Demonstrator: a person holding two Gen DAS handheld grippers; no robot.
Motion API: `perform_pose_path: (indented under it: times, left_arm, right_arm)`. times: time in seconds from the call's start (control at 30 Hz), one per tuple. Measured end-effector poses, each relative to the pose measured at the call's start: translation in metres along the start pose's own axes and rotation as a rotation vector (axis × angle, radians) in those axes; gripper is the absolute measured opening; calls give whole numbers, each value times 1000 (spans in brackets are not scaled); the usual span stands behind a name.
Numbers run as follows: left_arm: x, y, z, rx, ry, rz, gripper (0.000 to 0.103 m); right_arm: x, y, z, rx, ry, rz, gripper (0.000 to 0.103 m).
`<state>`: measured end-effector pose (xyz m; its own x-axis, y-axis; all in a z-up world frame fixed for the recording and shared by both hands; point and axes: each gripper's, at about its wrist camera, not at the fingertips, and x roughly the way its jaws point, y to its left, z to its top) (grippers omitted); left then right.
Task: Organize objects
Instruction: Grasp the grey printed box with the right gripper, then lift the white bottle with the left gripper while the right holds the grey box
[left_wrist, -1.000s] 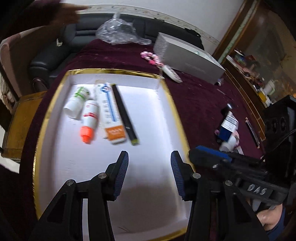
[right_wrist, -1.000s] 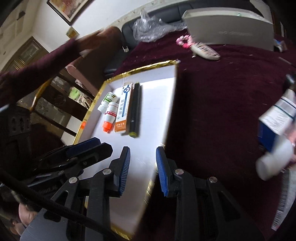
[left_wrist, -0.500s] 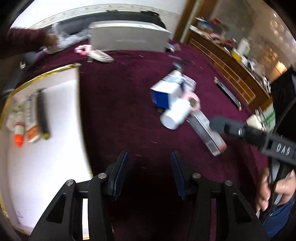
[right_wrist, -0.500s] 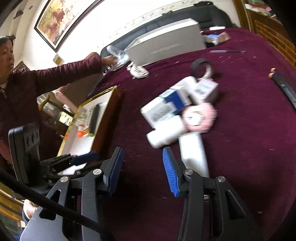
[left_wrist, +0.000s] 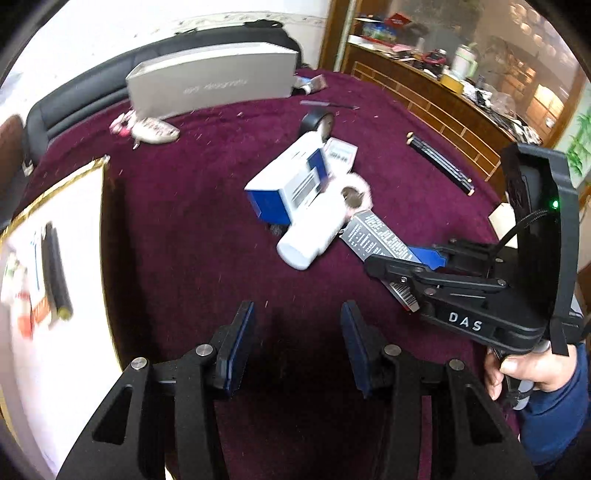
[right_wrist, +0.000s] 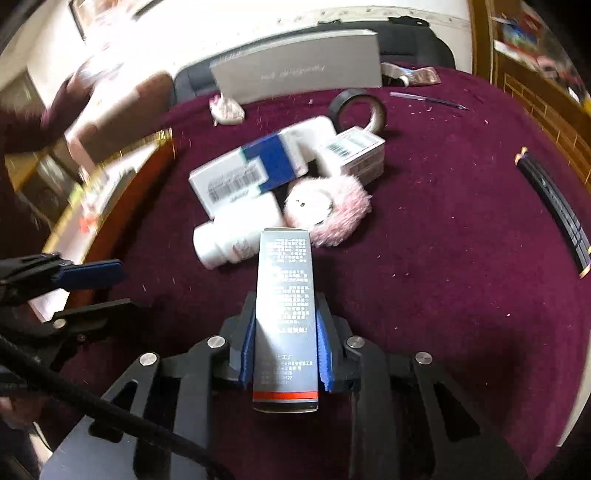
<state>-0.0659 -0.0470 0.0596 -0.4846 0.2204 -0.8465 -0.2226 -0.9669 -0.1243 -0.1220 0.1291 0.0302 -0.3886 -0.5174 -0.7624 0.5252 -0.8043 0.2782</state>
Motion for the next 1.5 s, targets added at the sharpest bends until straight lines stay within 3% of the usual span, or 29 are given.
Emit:
perform_pose_path:
  times: [0.13, 0.27, 0.37, 0.5, 0.7, 0.73, 0.77, 0.8, 0.97, 1.07, 1.1, 1.17, 1.23, 1.3, 1.37, 1.5]
  left_arm:
    - [14, -10, 19, 61, 17, -14, 41]
    - [37, -19, 36, 128, 27, 102, 41]
    - [49, -22, 44, 150, 26, 114, 41]
    - [65, -31, 58, 162, 25, 76, 41]
    - [77, -50, 58, 216, -8, 123, 48]
    - [76, -52, 53, 225, -5, 122, 48]
    - [75, -54, 48, 227, 0, 116, 40]
    - [75, -53, 43, 221, 13, 111, 31]
    - [62, -43, 17, 135, 14, 77, 30]
    - [63, -42, 20, 100, 8, 82, 30]
    - [65, -43, 23, 89, 5, 96, 31]
    - [72, -43, 30, 61, 13, 124, 48]
    - [74, -40, 31, 30, -7, 111, 48]
    - [71, -42, 24, 38, -40, 113, 43]
    - [67, -41, 18, 13, -57, 89, 30]
    - [57, -45, 7, 6, -57, 96, 30]
  right_arm:
    - [-19, -39, 2, 139, -104, 94, 24]
    - [-23, -64, 0, 231, -104, 129, 24]
    - [-20, -64, -3, 238, -88, 128, 24]
    - [-19, -65, -4, 245, -80, 135, 24]
    - [-16, -65, -5, 246, -78, 135, 24]
    - [-16, -64, -5, 242, -78, 132, 24]
    - [-16, -64, -5, 237, -77, 128, 24]
    - [-16, -62, -5, 230, -76, 122, 24]
    - [-16, -55, -4, 197, -69, 115, 24]
    - [-14, -48, -3, 164, -64, 103, 24]
    - [-14, -46, -3, 150, -64, 91, 24]
    - [-13, -45, -2, 140, -64, 79, 24]
    - [-12, -47, -2, 145, -60, 81, 24]
    - [-12, -48, -2, 147, -59, 84, 24]
    - [-12, -45, -1, 135, -59, 74, 24]
    - [-12, -42, -2, 117, -56, 72, 24]
